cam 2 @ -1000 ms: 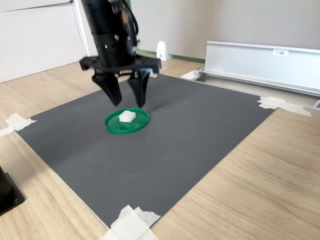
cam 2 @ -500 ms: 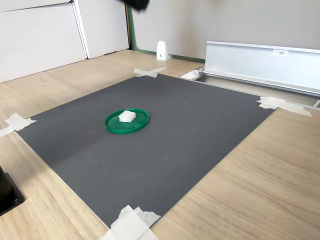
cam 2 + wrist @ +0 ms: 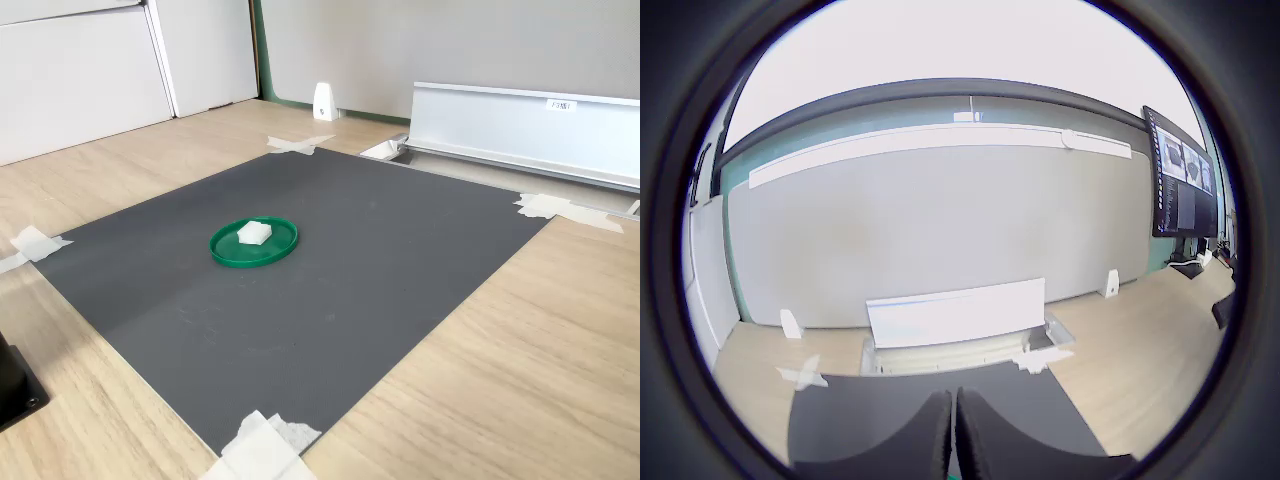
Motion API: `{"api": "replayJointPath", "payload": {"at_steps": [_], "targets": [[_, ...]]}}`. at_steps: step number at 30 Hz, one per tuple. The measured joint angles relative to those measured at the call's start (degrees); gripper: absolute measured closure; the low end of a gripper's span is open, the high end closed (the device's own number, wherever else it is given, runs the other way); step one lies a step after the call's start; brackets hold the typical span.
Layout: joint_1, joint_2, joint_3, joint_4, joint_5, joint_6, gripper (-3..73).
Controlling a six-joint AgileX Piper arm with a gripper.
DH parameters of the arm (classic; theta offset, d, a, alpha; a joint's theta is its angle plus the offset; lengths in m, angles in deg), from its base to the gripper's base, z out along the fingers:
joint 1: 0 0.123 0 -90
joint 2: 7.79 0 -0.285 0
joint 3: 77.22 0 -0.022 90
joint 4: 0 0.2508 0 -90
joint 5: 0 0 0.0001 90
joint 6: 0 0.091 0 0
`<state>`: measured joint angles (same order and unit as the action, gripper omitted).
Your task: Grasp a white terminal and put it on the green lid.
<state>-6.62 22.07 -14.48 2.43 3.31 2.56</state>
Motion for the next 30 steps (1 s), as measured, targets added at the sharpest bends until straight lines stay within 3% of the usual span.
{"api": "replayJointPath", "payload": {"at_steps": [9, 30], "targets": [[0.0, -13.0, 14.5, -0.2, -3.3, 0.0, 70.0], [0.0, -18.1, 14.5, -0.2, 0.2, 0.0, 70.1]]}}
